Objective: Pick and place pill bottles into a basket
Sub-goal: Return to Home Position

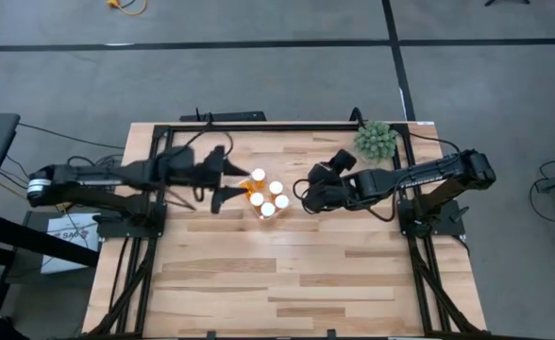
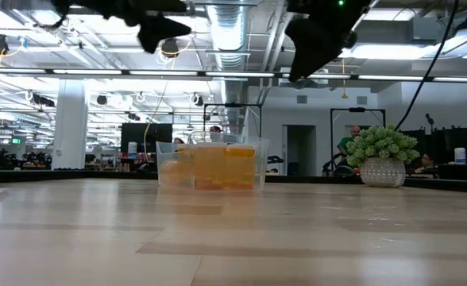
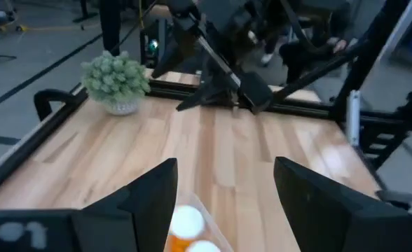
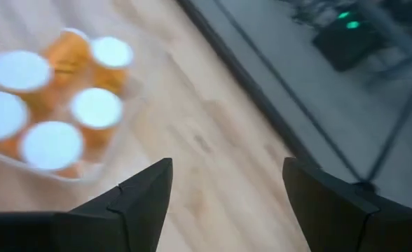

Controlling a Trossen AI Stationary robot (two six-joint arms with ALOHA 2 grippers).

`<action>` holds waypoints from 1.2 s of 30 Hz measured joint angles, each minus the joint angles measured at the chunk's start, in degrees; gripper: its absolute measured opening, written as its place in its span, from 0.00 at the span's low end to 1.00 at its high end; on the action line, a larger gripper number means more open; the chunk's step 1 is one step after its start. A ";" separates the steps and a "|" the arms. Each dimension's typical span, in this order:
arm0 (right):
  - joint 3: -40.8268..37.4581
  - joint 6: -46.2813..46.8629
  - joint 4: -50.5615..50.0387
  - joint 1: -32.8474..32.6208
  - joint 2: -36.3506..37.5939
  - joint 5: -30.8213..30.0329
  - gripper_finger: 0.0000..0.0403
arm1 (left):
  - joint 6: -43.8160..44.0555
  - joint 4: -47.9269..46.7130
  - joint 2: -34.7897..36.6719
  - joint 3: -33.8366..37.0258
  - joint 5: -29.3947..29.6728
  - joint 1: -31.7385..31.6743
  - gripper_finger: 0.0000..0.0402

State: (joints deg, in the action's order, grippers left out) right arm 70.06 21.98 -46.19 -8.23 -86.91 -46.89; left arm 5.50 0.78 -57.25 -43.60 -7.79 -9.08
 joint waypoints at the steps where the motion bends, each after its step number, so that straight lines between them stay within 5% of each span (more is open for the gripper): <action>1: 0.00 0.00 0.83 0.00 0.00 1.30 0.66 | 0.95 2.01 1.68 2.64 0.29 0.77 0.57; 8: 0.00 -1.46 7.27 -0.34 0.00 3.01 0.66 | 8.42 19.32 10.88 19.82 10.67 7.53 0.56; 15: 0.00 -1.14 9.16 -0.37 0.00 1.75 0.66 | 10.76 20.64 16.30 27.99 19.12 12.36 0.56; 31: 1.36 -2.77 9.72 -4.42 0.99 3.92 0.66 | 12.47 20.78 25.22 35.56 20.68 13.68 0.56; 36: 1.43 -2.86 12.18 -4.38 3.00 10.94 0.66 | 13.32 21.18 26.79 37.63 21.51 13.66 0.56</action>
State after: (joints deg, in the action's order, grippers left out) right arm 71.49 19.12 -34.00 -12.61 -83.91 -35.95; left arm 18.82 21.96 -30.46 -5.97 13.73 4.58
